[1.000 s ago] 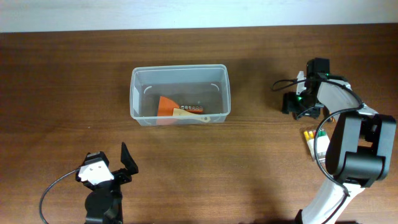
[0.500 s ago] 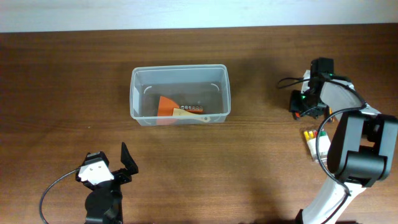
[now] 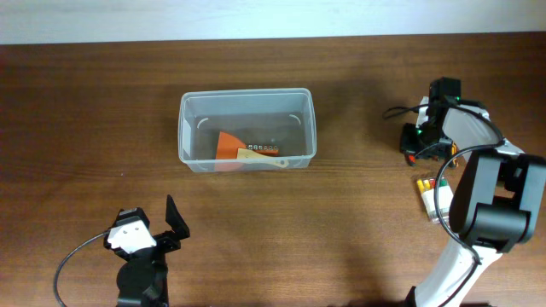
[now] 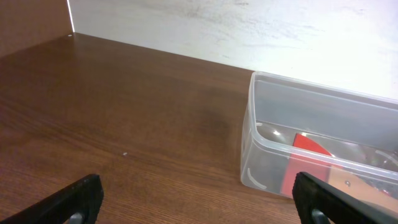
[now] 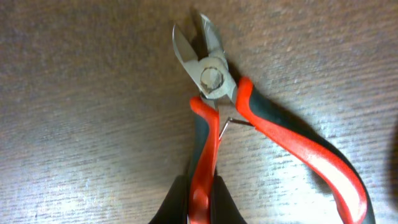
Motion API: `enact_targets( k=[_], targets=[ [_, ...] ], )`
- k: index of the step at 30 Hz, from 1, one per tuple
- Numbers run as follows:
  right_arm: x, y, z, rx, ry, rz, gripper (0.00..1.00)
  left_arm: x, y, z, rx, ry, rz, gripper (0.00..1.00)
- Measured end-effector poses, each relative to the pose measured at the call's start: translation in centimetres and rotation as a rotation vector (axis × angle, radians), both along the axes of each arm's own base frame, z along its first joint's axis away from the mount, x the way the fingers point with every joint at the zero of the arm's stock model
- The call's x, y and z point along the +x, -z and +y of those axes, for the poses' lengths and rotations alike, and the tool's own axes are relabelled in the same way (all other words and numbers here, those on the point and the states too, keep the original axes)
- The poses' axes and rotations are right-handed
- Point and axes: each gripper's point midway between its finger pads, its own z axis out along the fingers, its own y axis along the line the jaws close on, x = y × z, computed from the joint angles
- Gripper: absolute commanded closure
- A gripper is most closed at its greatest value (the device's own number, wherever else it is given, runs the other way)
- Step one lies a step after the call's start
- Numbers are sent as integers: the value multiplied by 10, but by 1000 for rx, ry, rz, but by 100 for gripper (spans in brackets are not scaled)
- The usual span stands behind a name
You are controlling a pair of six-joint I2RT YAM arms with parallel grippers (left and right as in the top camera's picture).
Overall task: Pack container
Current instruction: 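Move the right gripper to the red-handled pliers and grasp them, then carry the red pliers into the container and release them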
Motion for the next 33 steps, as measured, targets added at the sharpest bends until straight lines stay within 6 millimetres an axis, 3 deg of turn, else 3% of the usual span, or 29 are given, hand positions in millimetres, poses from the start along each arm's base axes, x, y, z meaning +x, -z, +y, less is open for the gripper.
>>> enact_targets(
  k=[4,8,12,14,16,17,18,19,28,33],
  targets=[
    [12,-17,-2,2,0,1,96,0,0,0,0,0,0,1],
    [55,-78,-7,-24,-15,-120,96,0,0,0,0,0,0,1],
    [89,-145,19,-42,-150,-260,96,0,0,0,0,0,0,1],
    [92,-166,43,-35,-252,-281,96,0,0,0,0,0,0,1],
    [97,-194,84,-28,-399,-336,96,0,0,0,0,0,1,1],
    [98,-215,127,-17,-539,-390,96,0,0,0,0,0,0,1],
    [98,-222,145,-3,-603,-413,96,0,0,0,0,0,0,1],
    [92,-227,176,6,-686,-425,96,0,0,0,0,0,0,1],
    [31,-223,317,52,-1118,-409,96,0,0,0,0,0,0,1],
    [-2,-223,366,56,-1308,-415,96,0,0,0,0,0,0,1]
  ],
)
